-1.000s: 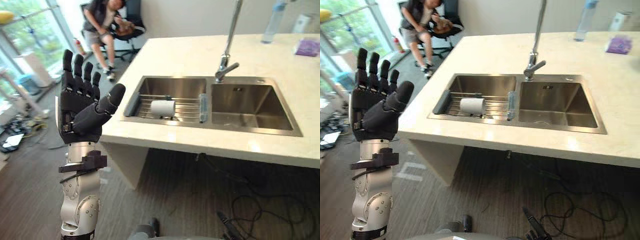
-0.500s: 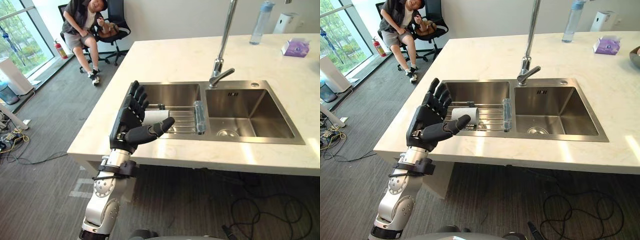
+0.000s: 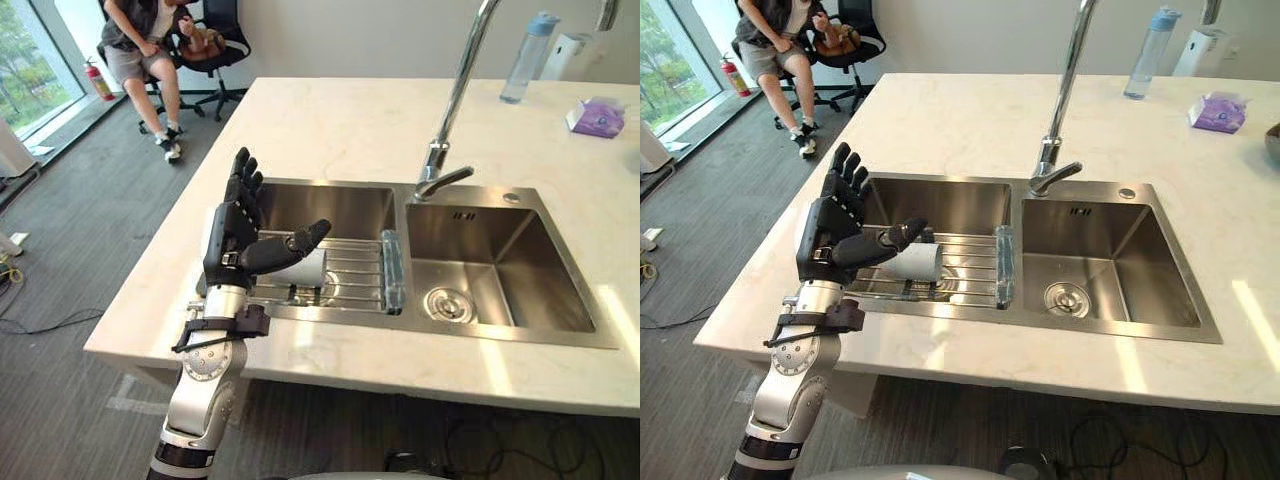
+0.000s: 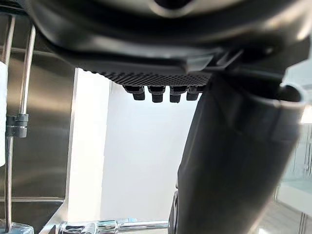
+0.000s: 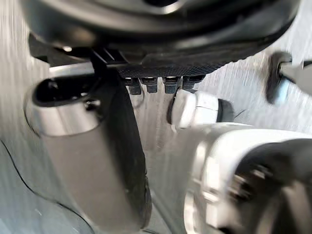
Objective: Walk over to the sink, pick up the cup, carry it to the dishwasher, place the cup inside the dishwasher, then close the dishwasher door
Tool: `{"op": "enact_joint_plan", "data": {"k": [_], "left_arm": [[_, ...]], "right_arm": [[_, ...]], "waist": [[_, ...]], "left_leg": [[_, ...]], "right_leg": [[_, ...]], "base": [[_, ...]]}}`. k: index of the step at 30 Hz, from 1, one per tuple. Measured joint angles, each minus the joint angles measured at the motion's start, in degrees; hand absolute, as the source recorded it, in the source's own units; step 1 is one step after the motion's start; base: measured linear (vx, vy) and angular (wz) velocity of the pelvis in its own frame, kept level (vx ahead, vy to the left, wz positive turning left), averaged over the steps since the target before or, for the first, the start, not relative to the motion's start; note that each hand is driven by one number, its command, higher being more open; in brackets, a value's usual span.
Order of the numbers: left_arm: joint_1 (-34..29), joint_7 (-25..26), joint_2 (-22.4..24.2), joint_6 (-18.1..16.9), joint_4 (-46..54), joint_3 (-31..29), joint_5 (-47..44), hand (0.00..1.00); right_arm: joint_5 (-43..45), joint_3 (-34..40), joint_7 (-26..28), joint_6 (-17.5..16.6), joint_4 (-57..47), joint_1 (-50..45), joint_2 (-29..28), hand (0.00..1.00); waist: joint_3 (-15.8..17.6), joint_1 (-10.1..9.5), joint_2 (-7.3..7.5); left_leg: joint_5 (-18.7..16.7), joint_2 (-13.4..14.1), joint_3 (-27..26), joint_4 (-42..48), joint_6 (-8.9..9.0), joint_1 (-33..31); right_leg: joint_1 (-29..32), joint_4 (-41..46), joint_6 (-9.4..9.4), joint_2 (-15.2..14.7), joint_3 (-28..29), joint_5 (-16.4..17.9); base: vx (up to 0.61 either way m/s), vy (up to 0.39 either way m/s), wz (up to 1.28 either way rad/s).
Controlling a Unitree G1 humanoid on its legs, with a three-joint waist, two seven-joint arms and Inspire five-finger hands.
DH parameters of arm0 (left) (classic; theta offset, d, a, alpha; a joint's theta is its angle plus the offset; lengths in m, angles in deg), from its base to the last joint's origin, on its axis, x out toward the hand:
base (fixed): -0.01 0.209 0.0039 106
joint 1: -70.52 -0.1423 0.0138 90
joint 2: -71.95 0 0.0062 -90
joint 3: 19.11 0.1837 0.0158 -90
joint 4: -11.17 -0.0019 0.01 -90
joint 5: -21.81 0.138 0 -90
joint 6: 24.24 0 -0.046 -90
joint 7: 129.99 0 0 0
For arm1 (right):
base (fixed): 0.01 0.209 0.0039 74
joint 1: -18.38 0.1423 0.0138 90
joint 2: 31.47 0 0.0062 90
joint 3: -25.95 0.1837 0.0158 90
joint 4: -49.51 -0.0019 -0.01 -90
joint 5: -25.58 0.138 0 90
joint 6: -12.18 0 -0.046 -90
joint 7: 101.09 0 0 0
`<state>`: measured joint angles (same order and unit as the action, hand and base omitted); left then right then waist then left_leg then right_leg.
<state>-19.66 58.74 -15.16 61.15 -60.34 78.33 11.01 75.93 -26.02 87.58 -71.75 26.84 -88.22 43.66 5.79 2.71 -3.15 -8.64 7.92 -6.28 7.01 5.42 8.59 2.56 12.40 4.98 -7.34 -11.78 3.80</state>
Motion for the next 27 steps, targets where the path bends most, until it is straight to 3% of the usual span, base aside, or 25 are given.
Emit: {"op": "enact_joint_plan", "data": {"k": [3,5,7,12,16,18,27], "left_arm": [[0.1,-1.2,-2.3,2.1,0.1,0.0,4.9,1.0],[0.1,-4.1,-5.3,5.9,-0.1,0.4,6.5,1.0],[0.1,-4.3,-7.9,6.7,-0.5,0.9,10.0,1.0],[1.6,-4.4,-15.6,5.8,-0.8,0.3,16.5,1.0],[3.4,-5.1,-18.5,4.4,-0.8,-1.9,16.8,1.0],[3.8,-5.2,-20.5,3.3,-0.9,-2.9,17.8,1.0],[7.9,-11.8,-22.5,1.9,-4.2,-1.9,22.8,1.0]], "right_arm": [[-1.3,0.5,0.7,-0.2,1.0,-0.1,0.6,1.0],[-2.8,-0.4,1.5,-0.8,1.9,-0.1,0.2,1.0],[-3.3,-2.8,2.7,-1.2,1.9,0.2,0.1,1.0],[-5.5,-7.1,3.3,-1.9,1.5,0.9,1.7,1.0],[-5.5,-7.3,2.6,-1.7,1.5,1.4,5.0,1.0],[-5.3,-6.8,2.4,-1.4,1.1,1.4,5.9,1.0],[-5.2,-1.9,2.3,0.1,0.7,1.4,5.8,1.0]], "waist": [[0.0,0.14,-0.06],[0.2,0.24,-0.24],[0.3,0.26,-0.34],[0.4,-0.1,-0.51],[0.3,-0.22,-1.64],[0.5,-0.27,-1.39],[0.4,0.53,-1.52]], "left_leg": [[0.5,-0.4,-0.8,-0.4,-0.16,-0.1],[0.6,-0.7,-0.8,-0.5,-0.24,-0.1],[1.1,-1.2,-0.8,-0.8,-0.54,-0.6],[3.0,-1.9,-0.2,-2.5,-0.96,-0.8],[3.3,-2.0,0.8,-4.9,-1.02,-0.8],[3.2,-2.3,0.6,-5.0,-1.15,-0.8],[3.3,-2.3,-0.3,-4.9,-1.0,-1.0]], "right_leg": [[-0.6,-2.6,0.3,0.1,0.6,-1.5],[-1.7,-5.0,0.62,0.1,0.5,-2.8],[-1.9,-6.6,0.8,-0.2,0.3,-3.9],[-4.2,-12.0,0.45,-0.5,-1.5,-6.8],[-5.2,-15.7,0.69,-0.2,-3.0,-8.8],[-6.4,-17.6,0.68,-0.4,-3.1,-10.5],[-5.7,-17.3,0.76,-0.3,-2.1,-11.7]], "base": [[0.04,0.006,-0.15],[-0.01,0.043,0.02],[-0.05,0.037,0.04],[-0.08,0.003,0.16],[-0.13,-0.011,0.18],[-0.08,0.013,0.01],[-0.03,0.0,-0.06]]}}
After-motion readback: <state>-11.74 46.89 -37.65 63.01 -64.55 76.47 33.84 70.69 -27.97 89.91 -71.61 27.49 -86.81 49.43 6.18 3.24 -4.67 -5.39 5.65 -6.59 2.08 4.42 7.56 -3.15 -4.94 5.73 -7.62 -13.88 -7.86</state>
